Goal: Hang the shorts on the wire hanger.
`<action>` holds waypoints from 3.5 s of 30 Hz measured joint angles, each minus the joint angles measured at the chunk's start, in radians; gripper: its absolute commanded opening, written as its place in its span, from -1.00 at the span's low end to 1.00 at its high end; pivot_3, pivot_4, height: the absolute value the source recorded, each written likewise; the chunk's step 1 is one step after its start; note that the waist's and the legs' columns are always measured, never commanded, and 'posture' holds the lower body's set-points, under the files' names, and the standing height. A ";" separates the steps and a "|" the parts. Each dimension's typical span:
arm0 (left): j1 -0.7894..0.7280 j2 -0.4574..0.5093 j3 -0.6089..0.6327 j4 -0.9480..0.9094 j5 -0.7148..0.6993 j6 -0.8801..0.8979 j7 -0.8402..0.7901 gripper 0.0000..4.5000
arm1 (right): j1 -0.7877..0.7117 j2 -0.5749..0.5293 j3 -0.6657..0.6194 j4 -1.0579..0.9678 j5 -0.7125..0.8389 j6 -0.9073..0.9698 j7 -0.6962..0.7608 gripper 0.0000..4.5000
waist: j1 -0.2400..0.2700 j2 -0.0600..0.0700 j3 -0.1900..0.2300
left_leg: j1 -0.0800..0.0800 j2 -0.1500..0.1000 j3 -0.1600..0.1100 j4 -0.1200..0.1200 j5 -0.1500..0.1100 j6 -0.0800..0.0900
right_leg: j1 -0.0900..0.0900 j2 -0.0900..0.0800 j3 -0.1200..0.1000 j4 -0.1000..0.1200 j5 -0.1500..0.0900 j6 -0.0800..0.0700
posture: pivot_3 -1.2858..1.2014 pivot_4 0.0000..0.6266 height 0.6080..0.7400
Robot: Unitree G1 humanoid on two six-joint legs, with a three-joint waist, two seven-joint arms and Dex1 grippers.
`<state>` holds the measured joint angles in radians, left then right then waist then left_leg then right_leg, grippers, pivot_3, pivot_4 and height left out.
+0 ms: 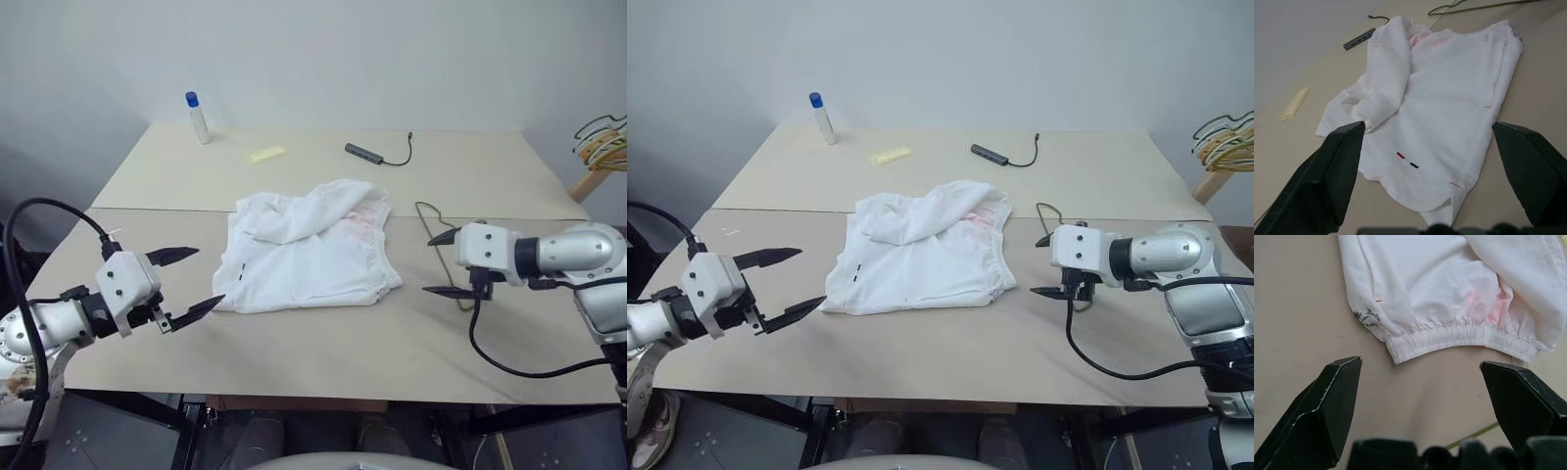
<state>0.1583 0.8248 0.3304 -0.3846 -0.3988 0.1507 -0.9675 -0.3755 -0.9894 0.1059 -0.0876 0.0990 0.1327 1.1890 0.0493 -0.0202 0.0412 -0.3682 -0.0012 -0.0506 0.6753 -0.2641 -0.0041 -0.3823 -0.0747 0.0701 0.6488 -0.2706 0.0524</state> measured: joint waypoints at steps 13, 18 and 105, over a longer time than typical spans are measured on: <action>-0.030 -0.007 -0.001 -0.013 0.000 0.030 0.036 1.00 | 0.005 0.000 0.000 0.000 -0.001 0.000 -0.003 0.99 | -0.001 0.000 0.000 | 0.000 0.000 0.000 0.000 0.000 0.000 | 0.000 0.000 0.000 0.000 0.000 0.000 | 0.14 -1.00 1.00; -0.031 -0.007 -0.021 -0.012 0.015 0.029 0.036 1.00 | 0.005 0.003 0.000 0.000 -0.005 0.000 -0.008 0.99 | -0.002 0.000 0.000 | 0.000 0.000 0.000 0.000 0.000 0.000 | 0.000 0.000 0.000 0.000 0.000 0.000 | 0.12 -1.00 1.00; -0.199 0.236 -0.267 0.336 0.081 -0.119 -0.426 -1.00 | -0.070 0.132 0.193 -0.157 -0.004 -0.046 0.086 -0.97 | -0.063 0.002 0.001 | 0.010 0.007 0.000 0.000 0.000 0.000 | 0.005 0.008 0.000 0.007 -0.005 0.002 | 0.04 -1.00 1.00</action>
<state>-0.0406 1.0610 0.0631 -0.0483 -0.3180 0.0322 -1.3938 -0.4452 -0.8579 0.2994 -0.2448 0.0946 0.0865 1.2753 -0.0142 -0.0180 0.0425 -0.3583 0.0056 -0.0507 0.6756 -0.2641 -0.0038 -0.3769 -0.0672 0.0700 0.6559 -0.2759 0.0547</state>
